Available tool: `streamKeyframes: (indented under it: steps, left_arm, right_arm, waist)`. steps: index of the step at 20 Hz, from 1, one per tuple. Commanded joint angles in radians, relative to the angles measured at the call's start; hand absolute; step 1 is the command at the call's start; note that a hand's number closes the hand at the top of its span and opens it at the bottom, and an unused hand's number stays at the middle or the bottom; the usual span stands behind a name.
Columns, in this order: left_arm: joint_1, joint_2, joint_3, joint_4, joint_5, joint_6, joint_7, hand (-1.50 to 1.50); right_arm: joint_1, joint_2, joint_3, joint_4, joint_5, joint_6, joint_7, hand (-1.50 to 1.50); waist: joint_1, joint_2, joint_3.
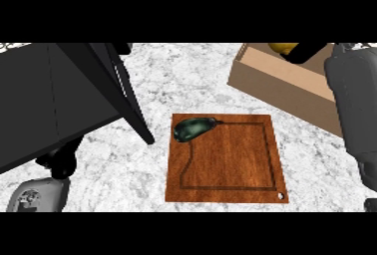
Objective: Pick the lemon from the cutting board and place it in the cardboard box
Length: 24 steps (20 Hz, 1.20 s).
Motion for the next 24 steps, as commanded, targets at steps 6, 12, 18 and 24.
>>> streamKeyframes:
  steps: [6, 12, 18, 24]
  left_arm:
    - [-0.084, -0.009, 0.006, 0.021, 0.016, 0.004, 0.064, 0.00]
    - [-0.065, 0.017, 0.033, 0.053, 0.011, 0.012, -0.015, 0.00]
    - [-0.061, -0.001, -0.001, 0.017, -0.007, 0.015, 0.033, 0.00]
    - [-0.017, 0.007, 0.009, -0.001, 0.004, 0.007, 0.011, 0.00]
  right_arm:
    - [-0.083, -0.165, 0.010, 0.381, 0.021, 0.140, -0.208, 1.50]
    - [-0.111, -0.235, 0.038, 0.554, 0.051, 0.231, -0.341, -1.50]
    - [-0.137, -0.203, -0.027, 0.602, -0.022, 0.164, -0.518, -1.50]
    - [-0.178, -0.159, -0.411, 0.658, -0.386, 0.163, -0.479, -1.50]
  waist:
    - [0.005, 0.004, 0.002]
    - [0.008, 0.007, 0.002]
    - [0.011, 0.007, 0.003]
    - [0.000, 0.000, 0.006]
